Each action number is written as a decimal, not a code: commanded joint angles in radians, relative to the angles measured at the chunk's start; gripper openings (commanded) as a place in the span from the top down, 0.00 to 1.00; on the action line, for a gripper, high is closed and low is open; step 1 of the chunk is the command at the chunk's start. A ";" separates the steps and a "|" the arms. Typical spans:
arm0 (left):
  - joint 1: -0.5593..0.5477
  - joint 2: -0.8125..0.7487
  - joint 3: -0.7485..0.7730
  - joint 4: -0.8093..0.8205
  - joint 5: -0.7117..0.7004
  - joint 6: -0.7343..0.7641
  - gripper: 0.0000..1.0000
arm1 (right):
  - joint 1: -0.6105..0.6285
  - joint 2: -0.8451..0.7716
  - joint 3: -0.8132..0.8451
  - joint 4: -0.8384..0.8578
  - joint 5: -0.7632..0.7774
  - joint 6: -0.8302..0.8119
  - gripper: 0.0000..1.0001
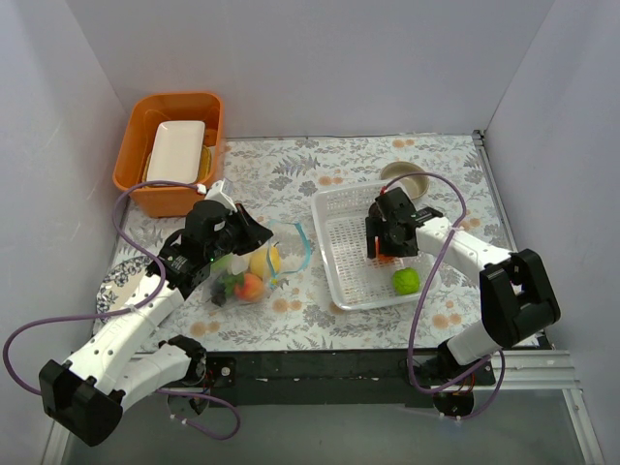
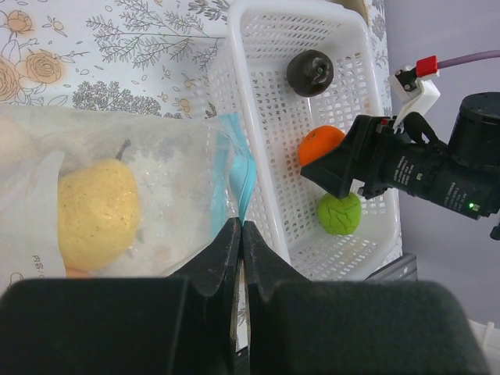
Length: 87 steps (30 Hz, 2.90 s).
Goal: Place the food in the zip-top bag and seal the zipper
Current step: Pick up the fake fruit from the bin, then place the fake fruit in the zipper food storage bag.
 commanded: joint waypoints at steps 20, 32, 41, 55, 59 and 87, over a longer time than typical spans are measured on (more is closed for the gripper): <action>0.002 -0.020 0.005 -0.008 -0.006 0.001 1.00 | -0.002 0.143 0.140 0.094 -0.025 -0.066 0.21; 0.002 -0.007 0.011 -0.005 0.002 0.009 1.00 | -0.002 0.181 0.154 0.101 -0.084 -0.088 0.18; 0.002 -0.017 0.010 -0.011 0.000 0.009 1.00 | -0.002 0.120 0.117 0.117 -0.127 -0.084 0.35; 0.002 -0.017 0.000 -0.006 0.002 0.006 1.00 | 0.003 -0.050 0.091 0.127 -0.296 -0.043 0.47; 0.003 -0.009 0.002 -0.002 0.009 0.009 1.00 | 0.029 -0.098 0.108 0.136 -0.348 -0.006 0.47; 0.003 -0.029 0.013 -0.014 -0.011 -0.003 1.00 | 0.310 0.166 0.353 0.384 -0.623 0.113 0.30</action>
